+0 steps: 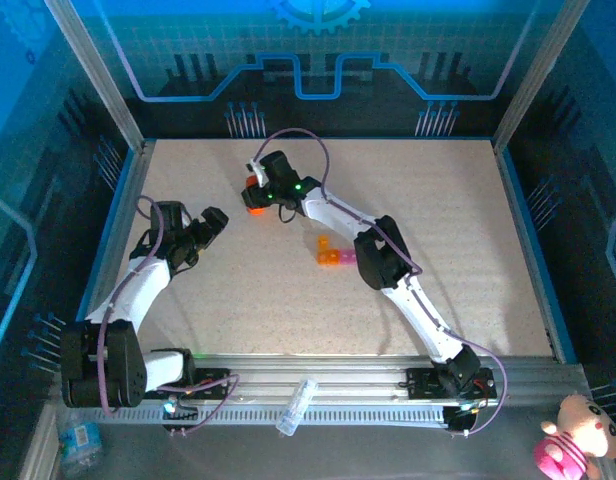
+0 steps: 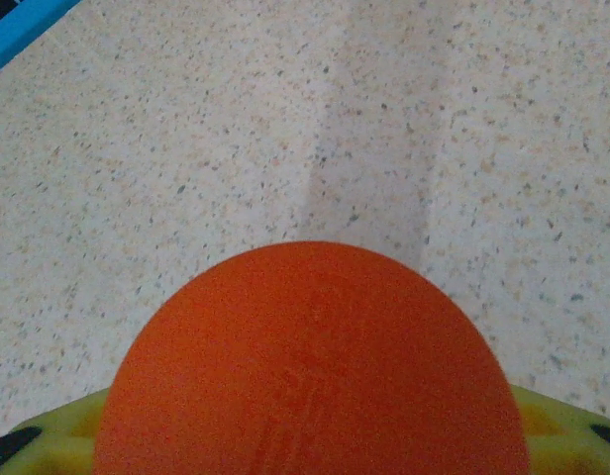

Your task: Sort the pills into containers

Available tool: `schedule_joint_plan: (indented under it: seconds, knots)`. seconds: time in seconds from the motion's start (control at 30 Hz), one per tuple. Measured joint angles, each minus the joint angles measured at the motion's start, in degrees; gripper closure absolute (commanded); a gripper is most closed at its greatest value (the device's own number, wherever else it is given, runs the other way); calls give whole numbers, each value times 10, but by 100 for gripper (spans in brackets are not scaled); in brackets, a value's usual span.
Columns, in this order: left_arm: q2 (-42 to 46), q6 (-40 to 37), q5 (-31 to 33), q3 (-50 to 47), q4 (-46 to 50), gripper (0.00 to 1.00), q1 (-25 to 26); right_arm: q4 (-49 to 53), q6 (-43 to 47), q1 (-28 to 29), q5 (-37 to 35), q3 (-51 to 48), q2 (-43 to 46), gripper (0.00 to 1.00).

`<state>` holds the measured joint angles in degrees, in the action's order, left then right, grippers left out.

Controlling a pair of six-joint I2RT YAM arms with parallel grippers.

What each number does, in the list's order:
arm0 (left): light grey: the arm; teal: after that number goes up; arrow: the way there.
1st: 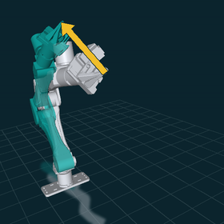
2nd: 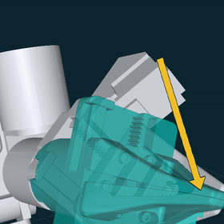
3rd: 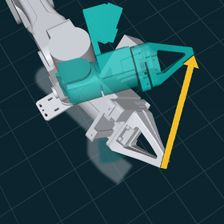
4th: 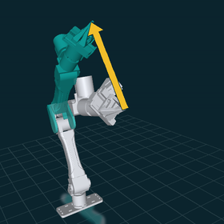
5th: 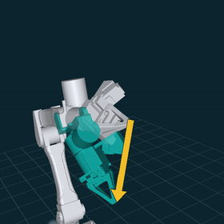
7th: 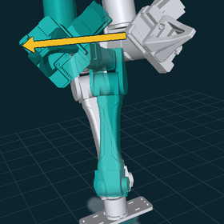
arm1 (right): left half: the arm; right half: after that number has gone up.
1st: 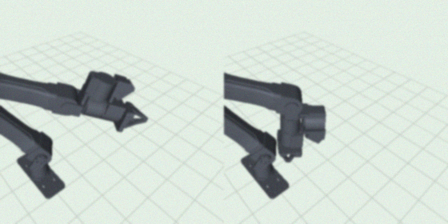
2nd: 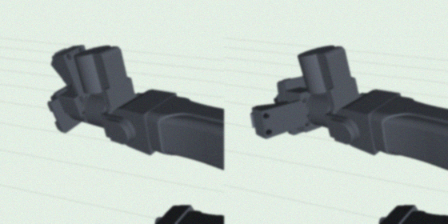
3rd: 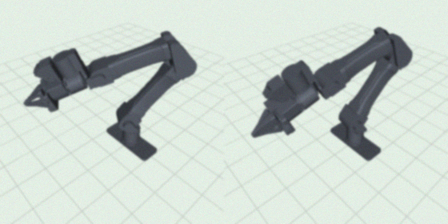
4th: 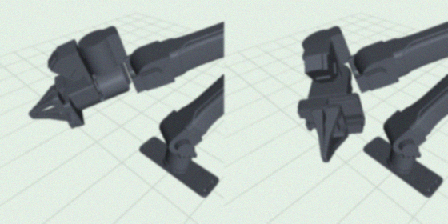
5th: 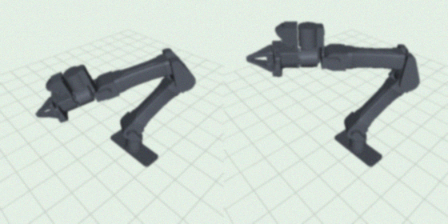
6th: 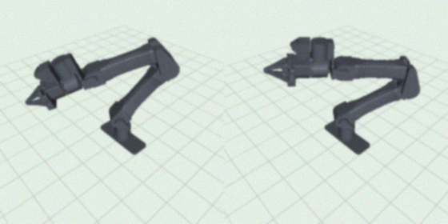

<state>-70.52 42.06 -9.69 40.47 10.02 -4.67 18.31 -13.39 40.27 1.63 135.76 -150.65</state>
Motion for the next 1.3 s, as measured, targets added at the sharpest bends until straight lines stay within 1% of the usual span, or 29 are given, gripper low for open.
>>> schedule_joint_plan:
  seconds: [0.2,0.33,0.47,0.63,0.73,0.87,0.97,1.03,1.17,1.3]
  knots:
    - [0,-9,-17,0,-9,1,-1,0,-17,-9,22,-78,70,58]
    - [0,-32,-26,0,-33,1,5,-2,-32,-22,44,-129,141,58]
    - [7,-63,-33,0,-60,1,31,-3,-45,-41,66,-180,226,58]
    - [21,-122,-41,0,-96,1,85,-2,-51,-70,96,-245,338,57]
    - [31,-170,-43,0,-132,1,133,11,-50,-88,112,-285,402,57]
    - [49,-237,-55,-16,-223,1,195,38,-48,-110,135,-348,493,57]
    - [61,-288,-68,-57,-320,1,233,57,-46,-123,155,-407,561,57]
    - [60,-317,-75,-78,-368,1,259,69,-46,-131,170,-446,604,57]
    - [43,-369,-83,-82,-424,1,308,90,-46,-147,200,-518,681,57]
    - [15,-407,-83,-74,-455,2,354,103,-46,-153,217,-572,732,57]
